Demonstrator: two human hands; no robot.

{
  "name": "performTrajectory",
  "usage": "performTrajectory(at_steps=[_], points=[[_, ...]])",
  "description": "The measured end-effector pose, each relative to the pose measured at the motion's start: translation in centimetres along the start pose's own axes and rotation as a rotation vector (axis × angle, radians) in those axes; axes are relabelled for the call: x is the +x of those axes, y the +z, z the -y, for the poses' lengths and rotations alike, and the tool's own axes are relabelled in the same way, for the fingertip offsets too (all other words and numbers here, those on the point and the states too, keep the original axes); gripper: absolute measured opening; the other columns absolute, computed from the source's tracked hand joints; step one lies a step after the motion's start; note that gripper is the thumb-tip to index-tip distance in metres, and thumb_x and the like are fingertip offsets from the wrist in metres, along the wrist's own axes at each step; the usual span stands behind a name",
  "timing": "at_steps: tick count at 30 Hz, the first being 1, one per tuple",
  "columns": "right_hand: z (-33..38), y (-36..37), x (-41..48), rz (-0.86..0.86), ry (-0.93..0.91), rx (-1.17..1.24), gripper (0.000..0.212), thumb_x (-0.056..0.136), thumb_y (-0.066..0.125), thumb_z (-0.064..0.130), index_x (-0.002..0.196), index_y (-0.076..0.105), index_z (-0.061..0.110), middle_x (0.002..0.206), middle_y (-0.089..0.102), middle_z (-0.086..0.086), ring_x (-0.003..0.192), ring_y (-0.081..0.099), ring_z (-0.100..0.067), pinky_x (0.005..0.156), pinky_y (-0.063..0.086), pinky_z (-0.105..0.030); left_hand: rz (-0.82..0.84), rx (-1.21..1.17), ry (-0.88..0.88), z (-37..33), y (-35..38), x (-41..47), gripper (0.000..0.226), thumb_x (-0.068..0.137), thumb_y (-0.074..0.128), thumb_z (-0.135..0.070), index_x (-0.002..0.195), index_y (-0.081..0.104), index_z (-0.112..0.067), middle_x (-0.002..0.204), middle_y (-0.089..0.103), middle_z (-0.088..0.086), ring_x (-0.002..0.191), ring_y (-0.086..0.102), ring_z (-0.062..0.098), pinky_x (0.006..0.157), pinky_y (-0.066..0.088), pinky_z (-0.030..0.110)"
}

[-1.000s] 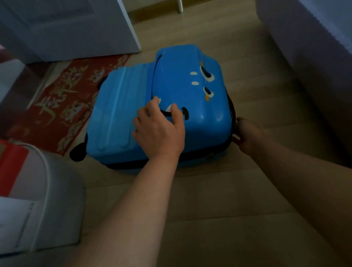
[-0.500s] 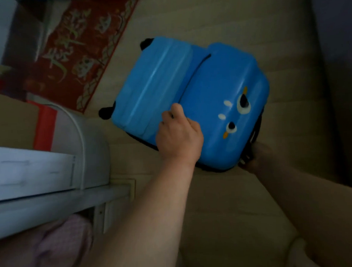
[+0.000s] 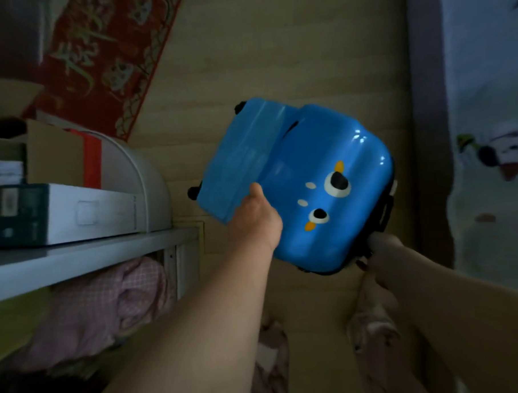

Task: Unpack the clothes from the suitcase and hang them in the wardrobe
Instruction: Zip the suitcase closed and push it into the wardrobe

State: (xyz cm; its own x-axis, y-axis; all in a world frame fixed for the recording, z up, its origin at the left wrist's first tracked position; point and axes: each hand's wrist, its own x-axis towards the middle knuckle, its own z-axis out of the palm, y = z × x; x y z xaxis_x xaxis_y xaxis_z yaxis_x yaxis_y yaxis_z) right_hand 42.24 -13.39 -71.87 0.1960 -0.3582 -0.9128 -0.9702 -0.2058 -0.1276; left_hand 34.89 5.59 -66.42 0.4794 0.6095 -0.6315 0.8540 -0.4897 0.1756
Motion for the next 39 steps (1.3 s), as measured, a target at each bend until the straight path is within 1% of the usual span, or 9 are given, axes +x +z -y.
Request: performTrajectory(at_steps=[2, 5, 9, 11, 16, 25, 28, 34, 39], points=[[0.8, -1.0, -2.2, -0.011, -0.060, -0.105, 0.036, 0.101, 0.029, 0.007, 0.134, 0.042, -0.001, 0.126, 0.054, -0.017, 0.097, 0.057, -0.032, 0.072, 0.045, -0.029, 0.081, -0.014, -0.042, 0.2, -1.9, -1.4, 0.034, 0.090, 0.039, -0.010, 0.123, 0.035, -0.013, 0.126, 0.052, 0.014, 0.114, 0.053, 0.036, 0.085, 0.041, 0.041], [2.4, -2.1, -5.3, 0.036, -0.206, -0.275, 0.037, 0.098, 0.039, 0.005, 0.133, 0.042, -0.004, 0.133, 0.051, -0.021, 0.118, 0.051, -0.035, 0.079, 0.043, -0.033, 0.283, -0.149, -0.112, 1.7, -4.5, -3.1, 0.060, 0.089, 0.042, -0.011, 0.145, 0.024, -0.021, 0.141, 0.043, 0.011, 0.124, 0.046, 0.032, 0.096, 0.039, 0.035], [4.5, -2.3, -9.8, 0.045, -0.463, -0.432, 0.041, 0.076, 0.065, 0.002, 0.116, 0.057, 0.008, 0.102, 0.063, -0.017, 0.094, 0.064, -0.033, 0.046, 0.051, -0.024, 0.464, -0.216, -0.124, 3.9, -6.4, -5.3, 0.069, 0.082, 0.051, -0.018, 0.146, 0.025, -0.022, 0.143, 0.041, 0.009, 0.124, 0.045, 0.029, 0.105, 0.040, 0.042], [4.9, -1.6, -8.8, 0.031, -0.548, -0.519, 0.048, 0.059, 0.069, 0.013, 0.106, 0.058, 0.015, 0.098, 0.066, -0.016, 0.088, 0.067, -0.034, 0.058, 0.058, -0.033, 0.476, -0.275, -0.151, 4.6, -7.2, -7.1, 0.064, 0.085, 0.055, -0.017, 0.143, 0.030, -0.015, 0.138, 0.044, 0.009, 0.121, 0.047, 0.028, 0.102, 0.042, 0.039], [4.0, 1.0, -16.2, 0.017, -0.613, -0.794, 0.044, 0.084, 0.055, 0.005, 0.125, 0.044, 0.015, 0.117, 0.056, -0.015, 0.102, 0.060, -0.037, 0.082, 0.053, -0.047, 0.348, -0.304, -0.125, 7.0, -7.0, -10.0, 0.004, 0.087, 0.050, -0.008, 0.090, 0.052, -0.010, 0.084, 0.055, 0.004, 0.077, 0.054, 0.018, 0.069, 0.046, 0.032], [-1.5, 0.9, -18.8, 0.143, -0.736, -1.373, 0.051, 0.091, 0.046, 0.006, 0.139, 0.029, 0.011, 0.133, 0.046, -0.021, 0.119, 0.050, -0.036, 0.099, 0.045, -0.044, 0.003, -0.278, -0.114, 8.6, -8.4, -13.0, 0.043, 0.088, 0.051, -0.013, 0.129, 0.038, -0.010, 0.115, 0.056, 0.011, 0.084, 0.050, 0.021, 0.061, 0.040, 0.031], [-3.4, 0.0, -19.0, 0.196, -0.799, -1.561, 0.046, 0.092, 0.045, 0.007, 0.136, 0.032, 0.009, 0.132, 0.047, -0.020, 0.120, 0.050, -0.035, 0.100, 0.043, -0.040, 0.005, -0.255, -0.024, 8.8, -7.4, -14.5, 0.062, 0.088, 0.049, -0.009, 0.145, 0.026, -0.014, 0.136, 0.045, 0.012, 0.111, 0.052, 0.028, 0.077, 0.047, 0.034], [-7.0, -0.8, -19.5, 0.318, -0.965, -1.932, 0.045, 0.089, 0.049, 0.010, 0.132, 0.036, 0.008, 0.126, 0.051, -0.020, 0.116, 0.053, -0.037, 0.096, 0.044, -0.041, 0.124, -0.044, 0.127, 9.2, -3.6, -19.0, 0.075, 0.091, 0.051, -0.004, 0.149, 0.014, -0.032, 0.157, 0.011, 0.008, 0.140, 0.021, 0.034, 0.106, 0.036, 0.047], [-9.4, 1.7, -21.6, 0.525, -1.148, -2.162, 0.052, 0.089, 0.052, 0.007, 0.139, 0.037, 0.008, 0.134, 0.050, -0.016, 0.121, 0.050, -0.031, 0.102, 0.041, -0.035, 0.175, -0.136, -0.105, 12.0, -0.7, -22.0, 0.071, 0.095, 0.046, -0.008, 0.149, 0.011, -0.038, 0.159, -0.012, 0.012, 0.146, -0.004, 0.036, 0.114, 0.023, 0.054]])
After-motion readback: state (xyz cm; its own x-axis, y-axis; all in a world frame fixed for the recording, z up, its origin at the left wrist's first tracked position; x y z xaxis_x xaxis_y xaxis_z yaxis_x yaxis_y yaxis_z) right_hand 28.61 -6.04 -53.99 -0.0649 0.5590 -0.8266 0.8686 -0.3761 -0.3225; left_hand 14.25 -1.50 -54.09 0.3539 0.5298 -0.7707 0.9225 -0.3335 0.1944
